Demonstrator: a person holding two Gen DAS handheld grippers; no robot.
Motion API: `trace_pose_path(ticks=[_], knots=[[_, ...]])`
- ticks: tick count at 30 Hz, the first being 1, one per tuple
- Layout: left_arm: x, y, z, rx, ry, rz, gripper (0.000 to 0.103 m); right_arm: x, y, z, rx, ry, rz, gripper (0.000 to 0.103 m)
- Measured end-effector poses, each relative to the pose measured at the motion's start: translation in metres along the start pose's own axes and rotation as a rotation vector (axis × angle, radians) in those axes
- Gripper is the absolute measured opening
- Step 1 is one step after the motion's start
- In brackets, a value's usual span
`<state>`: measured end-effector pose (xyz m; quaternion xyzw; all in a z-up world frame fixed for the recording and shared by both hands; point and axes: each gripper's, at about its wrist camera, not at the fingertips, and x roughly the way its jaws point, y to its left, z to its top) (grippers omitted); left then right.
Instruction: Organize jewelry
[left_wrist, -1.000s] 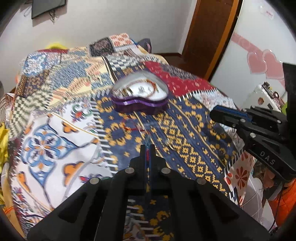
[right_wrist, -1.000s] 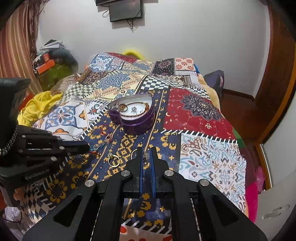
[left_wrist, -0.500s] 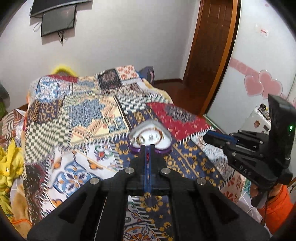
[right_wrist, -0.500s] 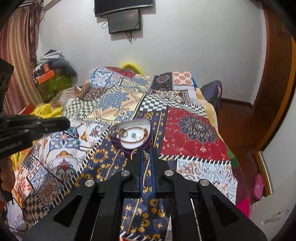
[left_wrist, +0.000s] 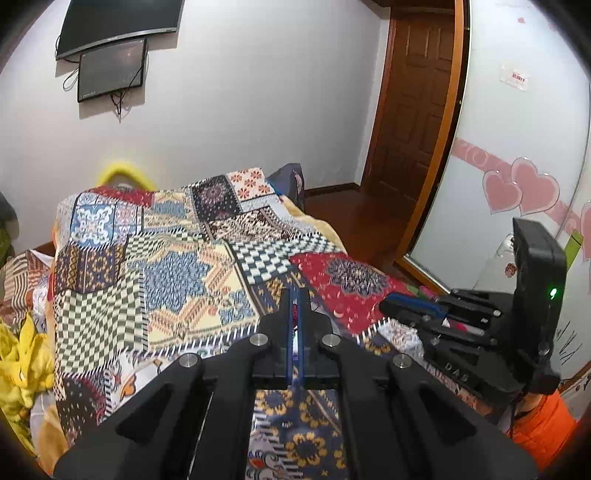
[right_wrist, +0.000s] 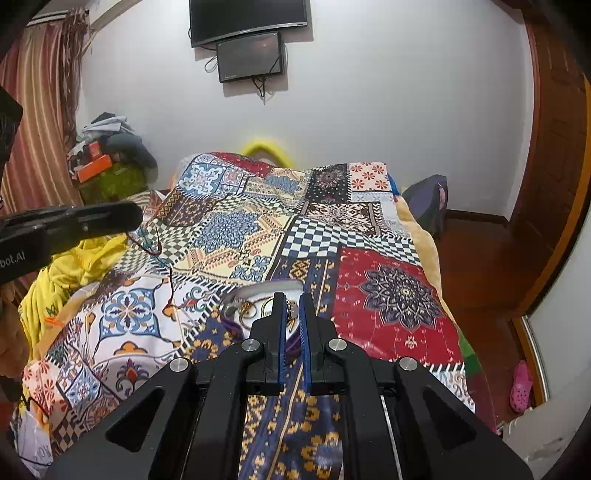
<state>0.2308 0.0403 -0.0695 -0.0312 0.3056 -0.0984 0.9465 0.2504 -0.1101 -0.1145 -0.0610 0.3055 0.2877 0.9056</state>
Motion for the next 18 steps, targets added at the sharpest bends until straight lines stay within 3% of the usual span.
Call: trace_pose_path(ticks=[8, 18], knots=[[0.022, -0.001, 0.015, 0.009, -0.012, -0.023, 0.0, 0.017, -0.003, 0.008, 0.004, -0.001, 0.015, 0.006], [0.075, 0.007, 0.0, -0.039, 0.083, -0.058, 0.0, 0.051, -0.006, 0.001, 0.002, 0.064, 0.036, 0.006]])
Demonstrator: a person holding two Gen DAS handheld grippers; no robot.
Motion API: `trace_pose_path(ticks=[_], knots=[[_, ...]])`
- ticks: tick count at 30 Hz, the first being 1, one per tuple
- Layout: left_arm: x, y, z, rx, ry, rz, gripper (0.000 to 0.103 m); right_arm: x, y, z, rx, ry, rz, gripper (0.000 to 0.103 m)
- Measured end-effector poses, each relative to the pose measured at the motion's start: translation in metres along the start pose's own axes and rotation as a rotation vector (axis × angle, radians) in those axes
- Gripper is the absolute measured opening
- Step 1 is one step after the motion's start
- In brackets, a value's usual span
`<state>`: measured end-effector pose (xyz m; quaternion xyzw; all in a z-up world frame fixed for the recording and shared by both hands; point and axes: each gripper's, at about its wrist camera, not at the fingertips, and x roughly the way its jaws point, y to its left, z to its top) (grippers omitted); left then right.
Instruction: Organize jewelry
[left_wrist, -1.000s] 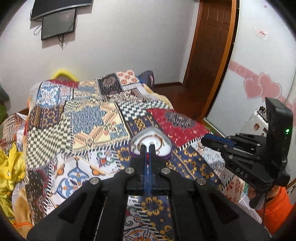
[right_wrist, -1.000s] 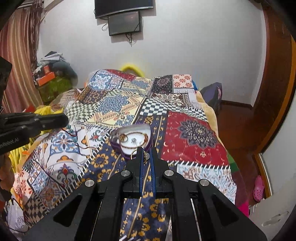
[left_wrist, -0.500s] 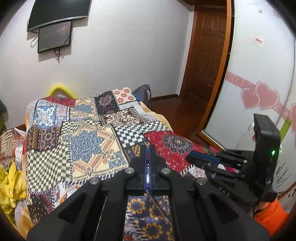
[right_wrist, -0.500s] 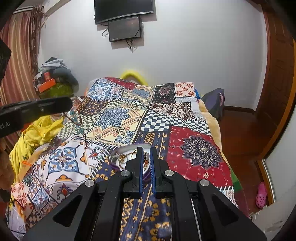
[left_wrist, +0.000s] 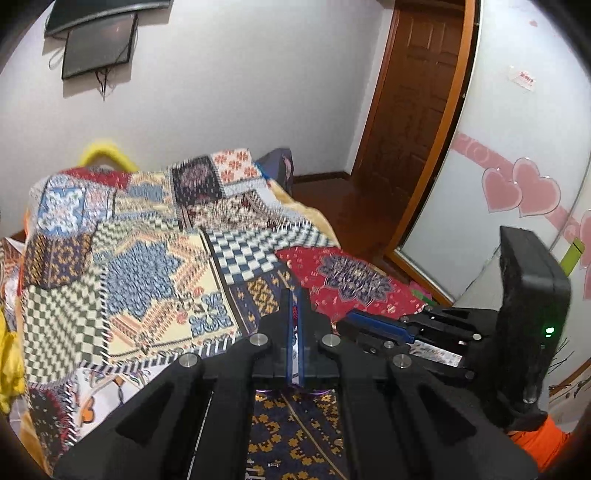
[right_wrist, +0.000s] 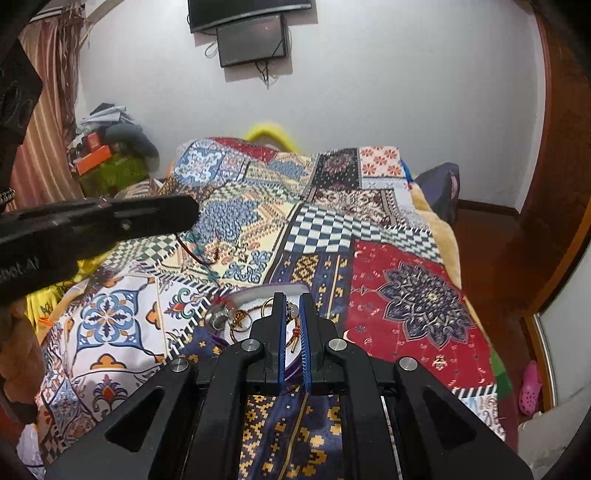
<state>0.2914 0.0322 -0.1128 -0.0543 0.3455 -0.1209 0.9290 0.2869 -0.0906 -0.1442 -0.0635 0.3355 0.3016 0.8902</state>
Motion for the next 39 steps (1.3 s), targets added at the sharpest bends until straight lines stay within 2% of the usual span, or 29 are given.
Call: trace_pose_path(ticks=[9, 15, 27, 35, 37, 39], knots=[[0.049, 0.014, -0.034, -0.017, 0.17, -0.008, 0.0, 0.015, 0.002, -0.008, -0.017, 0.053, 0.022, 0.006], [0.057, 0.014, -0.046, -0.008, 0.208, 0.0, 0.0, 0.022, 0.01, -0.013, -0.057, 0.087, 0.027, 0.006], [0.048, 0.014, -0.047, -0.002, 0.206, 0.018, 0.003, 0.026, 0.015, -0.014, -0.08, 0.117, 0.014, 0.006], [0.024, 0.013, -0.044, 0.007, 0.16, 0.056, 0.016, 0.019, 0.013, -0.012, -0.058, 0.135, 0.0, 0.007], [0.016, 0.012, -0.043, 0.01, 0.149, 0.063, 0.025, 0.014, 0.013, -0.011, -0.052, 0.133, 0.001, 0.008], [0.007, 0.011, -0.042, 0.014, 0.133, 0.072, 0.029, 0.008, 0.013, -0.01, -0.049, 0.126, -0.003, 0.009]])
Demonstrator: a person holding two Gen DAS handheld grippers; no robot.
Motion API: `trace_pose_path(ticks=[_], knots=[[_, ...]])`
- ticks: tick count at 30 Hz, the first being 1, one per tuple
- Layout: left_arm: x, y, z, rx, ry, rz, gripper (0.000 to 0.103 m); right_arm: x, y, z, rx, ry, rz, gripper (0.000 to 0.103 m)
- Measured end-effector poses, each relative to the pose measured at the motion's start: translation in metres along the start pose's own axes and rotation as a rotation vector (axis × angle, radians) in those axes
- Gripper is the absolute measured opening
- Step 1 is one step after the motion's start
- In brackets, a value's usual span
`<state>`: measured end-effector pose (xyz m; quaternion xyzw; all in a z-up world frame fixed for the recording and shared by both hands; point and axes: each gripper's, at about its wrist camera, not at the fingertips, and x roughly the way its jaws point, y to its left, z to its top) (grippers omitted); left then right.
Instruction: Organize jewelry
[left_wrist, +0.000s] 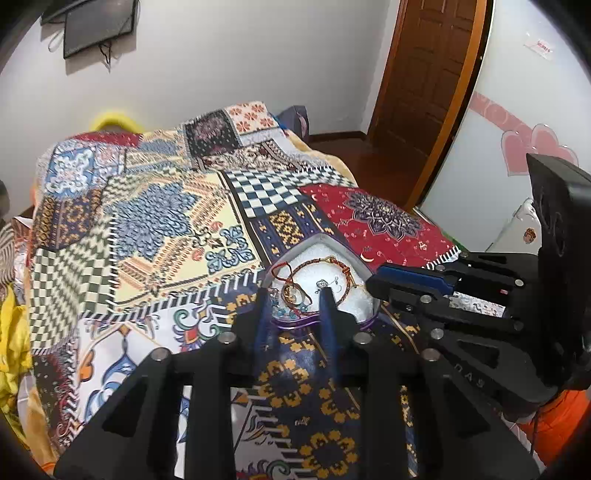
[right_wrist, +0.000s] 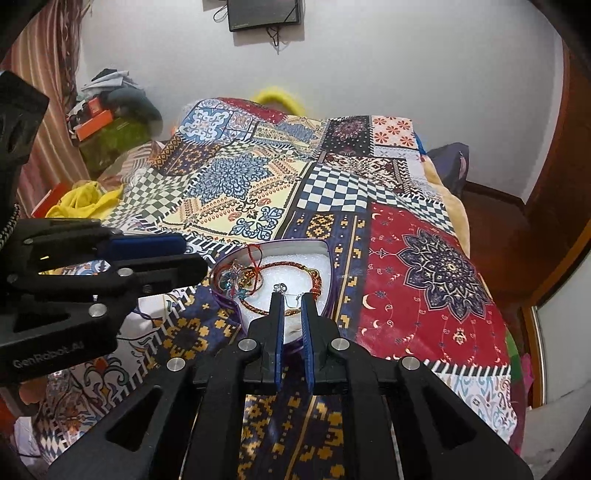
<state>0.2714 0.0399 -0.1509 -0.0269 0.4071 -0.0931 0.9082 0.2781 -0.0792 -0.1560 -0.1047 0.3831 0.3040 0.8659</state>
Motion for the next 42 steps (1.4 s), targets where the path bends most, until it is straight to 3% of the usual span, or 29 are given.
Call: trace_pose_path(ticks=[2, 7, 12, 18, 34, 42], knots=[[-0.01, -0.001, 0.0, 0.003, -0.014, 0.006, 0.029, -0.005, 0.0, 0.0, 0.002, -0.007, -0.006, 0.012], [-0.03, -0.003, -0.004, 0.009, -0.037, 0.025, 0.034, -0.025, 0.0, -0.002, 0.016, -0.048, -0.027, 0.037], [-0.049, -0.007, -0.012, 0.018, -0.05, 0.037, 0.041, -0.044, 0.001, -0.007, 0.03, -0.075, -0.038, 0.038], [-0.064, -0.009, -0.027, 0.018, -0.046, 0.049, 0.041, -0.055, 0.003, -0.017, 0.049, -0.075, -0.042, 0.038], [-0.041, 0.004, -0.083, -0.014, 0.087, 0.067, 0.041, -0.014, 0.029, -0.063, 0.01, 0.092, 0.005, 0.038], [-0.028, 0.003, -0.09, -0.011, 0.112, 0.049, 0.041, 0.001, 0.043, -0.069, -0.037, 0.094, 0.015, 0.038]])
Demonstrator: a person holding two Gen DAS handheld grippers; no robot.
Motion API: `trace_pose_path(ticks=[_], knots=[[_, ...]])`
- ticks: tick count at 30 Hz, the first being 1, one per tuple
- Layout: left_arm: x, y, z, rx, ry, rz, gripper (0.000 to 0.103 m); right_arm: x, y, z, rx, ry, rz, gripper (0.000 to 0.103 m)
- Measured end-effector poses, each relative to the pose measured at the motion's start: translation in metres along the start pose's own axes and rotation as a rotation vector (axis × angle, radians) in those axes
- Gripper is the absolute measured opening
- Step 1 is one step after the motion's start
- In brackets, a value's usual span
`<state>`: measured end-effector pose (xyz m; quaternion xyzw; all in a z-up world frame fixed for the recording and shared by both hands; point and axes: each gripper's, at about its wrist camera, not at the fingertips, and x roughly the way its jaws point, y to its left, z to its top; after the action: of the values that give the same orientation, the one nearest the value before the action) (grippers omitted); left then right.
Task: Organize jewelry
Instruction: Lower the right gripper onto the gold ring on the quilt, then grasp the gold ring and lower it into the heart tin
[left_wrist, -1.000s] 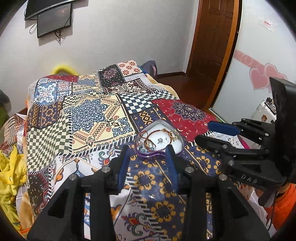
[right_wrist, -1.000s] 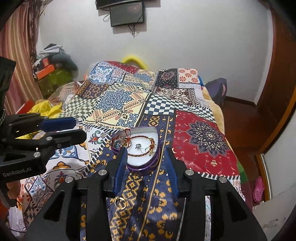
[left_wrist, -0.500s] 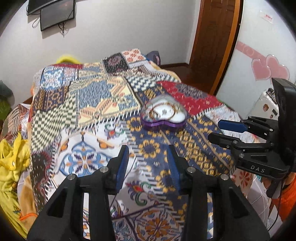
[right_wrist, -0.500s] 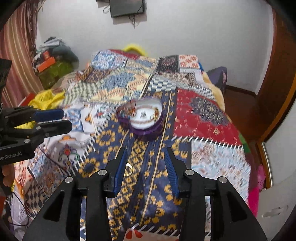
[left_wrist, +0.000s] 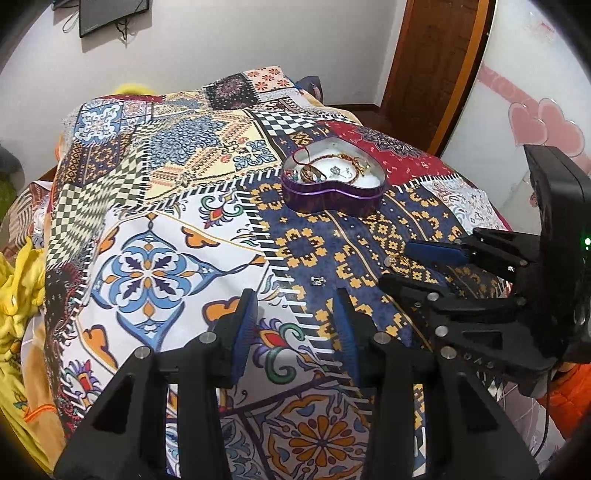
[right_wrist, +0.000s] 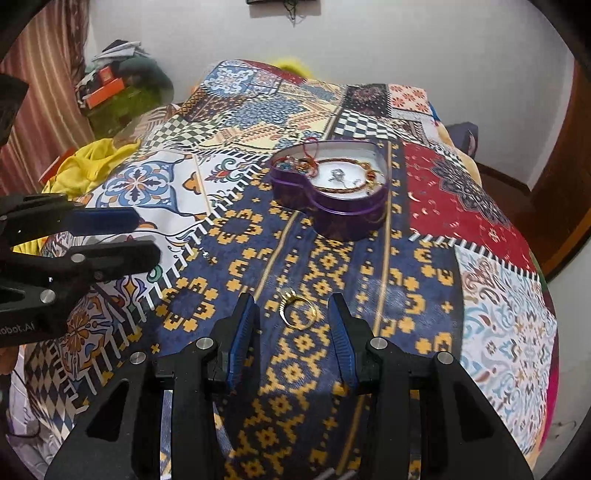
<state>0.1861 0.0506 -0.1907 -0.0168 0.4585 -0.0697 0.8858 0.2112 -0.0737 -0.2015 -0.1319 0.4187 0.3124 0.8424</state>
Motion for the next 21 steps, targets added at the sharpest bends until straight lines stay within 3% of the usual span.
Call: trace_pose_path(ticks=[3, 6, 11, 17, 21], knots=[[0.011, -0.001, 0.001, 0.008, 0.029, -0.018, 0.041, 0.002, 0.0, -0.001, -0.003, -0.013, 0.008, 0.034], [0.018, -0.002, 0.001, 0.007, 0.044, -0.029, 0.041, 0.002, -0.001, -0.001, -0.003, -0.017, 0.011, 0.018], [0.027, -0.007, 0.002, 0.013, 0.05, -0.041, 0.041, 0.001, -0.005, -0.001, 0.008, -0.025, 0.023, 0.017], [0.039, -0.011, 0.005, 0.033, 0.051, -0.017, 0.033, -0.006, -0.012, -0.001, 0.041, -0.039, 0.024, 0.017], [0.043, -0.008, 0.009, 0.019, 0.04, -0.002, 0.019, -0.01, -0.021, -0.001, 0.064, -0.048, 0.016, 0.017]])
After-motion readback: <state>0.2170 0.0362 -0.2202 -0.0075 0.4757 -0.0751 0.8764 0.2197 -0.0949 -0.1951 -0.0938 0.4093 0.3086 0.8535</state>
